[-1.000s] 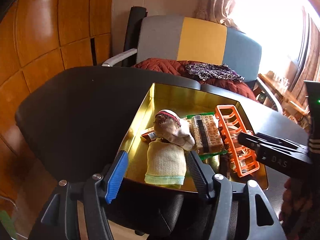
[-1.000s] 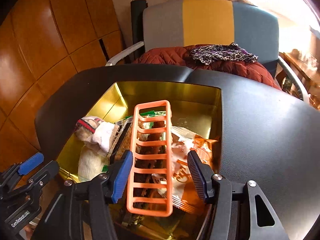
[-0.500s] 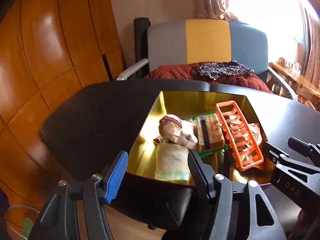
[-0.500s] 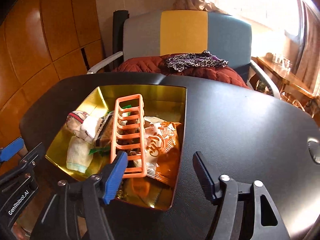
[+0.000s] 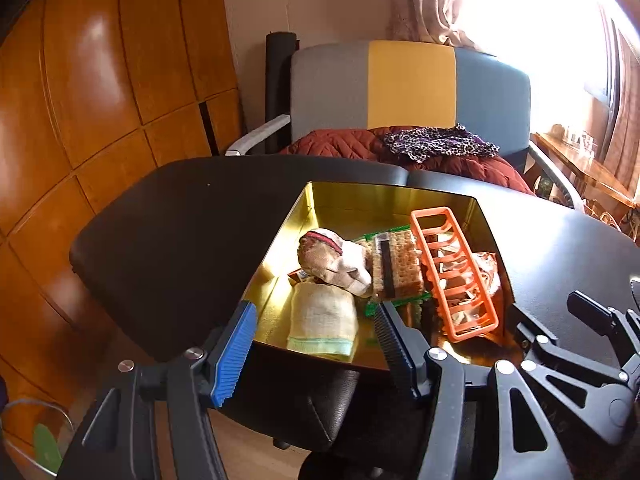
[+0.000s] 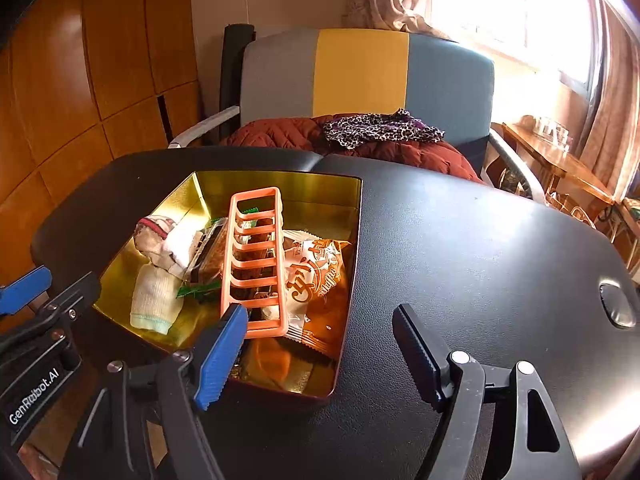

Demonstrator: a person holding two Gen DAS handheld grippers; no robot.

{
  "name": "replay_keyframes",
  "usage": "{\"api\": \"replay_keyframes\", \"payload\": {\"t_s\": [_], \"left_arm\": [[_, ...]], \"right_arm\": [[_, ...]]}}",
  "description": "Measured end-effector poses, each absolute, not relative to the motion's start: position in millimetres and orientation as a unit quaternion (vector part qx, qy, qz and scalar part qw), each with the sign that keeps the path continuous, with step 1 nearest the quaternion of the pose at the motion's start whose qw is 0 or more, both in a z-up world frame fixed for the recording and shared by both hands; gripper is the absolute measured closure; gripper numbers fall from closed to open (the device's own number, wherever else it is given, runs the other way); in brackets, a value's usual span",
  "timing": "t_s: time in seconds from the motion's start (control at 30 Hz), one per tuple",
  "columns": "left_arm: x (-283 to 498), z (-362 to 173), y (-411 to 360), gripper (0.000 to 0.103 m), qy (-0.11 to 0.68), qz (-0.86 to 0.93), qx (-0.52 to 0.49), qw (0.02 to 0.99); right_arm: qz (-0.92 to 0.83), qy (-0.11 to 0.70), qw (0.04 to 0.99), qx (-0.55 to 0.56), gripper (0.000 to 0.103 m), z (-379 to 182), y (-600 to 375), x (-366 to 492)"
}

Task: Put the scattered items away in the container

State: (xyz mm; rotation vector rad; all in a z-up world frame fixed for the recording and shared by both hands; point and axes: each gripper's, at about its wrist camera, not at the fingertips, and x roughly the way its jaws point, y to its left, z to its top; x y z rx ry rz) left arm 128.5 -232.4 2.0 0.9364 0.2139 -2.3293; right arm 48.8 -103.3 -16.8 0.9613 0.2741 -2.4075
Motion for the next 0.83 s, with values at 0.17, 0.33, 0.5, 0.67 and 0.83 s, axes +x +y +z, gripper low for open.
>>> {"api": "replay_keyframes", "payload": {"t_s": [0.17, 0.33, 0.5, 0.67, 0.83], "left_arm": [[124.6, 4.5, -229.1, 0.041, 0.091, -0.883, 0.353, 0.296], [120.5, 2.5, -228.2, 0.041, 0.107, -0.882, 0.361, 0.283], [121.0, 2.3, -228.0, 0.054, 0.105, -0.885, 0.353, 0.286], [123.0, 4.2, -228.7, 0.058, 0.097, -0.89, 0.338, 0.291], [124.1, 6.7, -228.4, 0.059, 0.09, -0.895, 0.329, 0.289]], "right_arm": [[-0.891, 0.103, 0.264, 0.355, 0.027, -16.2, -104.0, 50.6], [-0.891, 0.106, 0.264, 0.355, 0.026, -16.5, -105.1, 51.5], [-0.89, 0.11, 0.266, 0.355, 0.025, -16.8, -104.5, 51.1], [-0.889, 0.117, 0.266, 0.353, 0.025, -17.3, -108.0, 53.1], [-0.889, 0.121, 0.267, 0.353, 0.025, -18.6, -111.2, 54.7]]}}
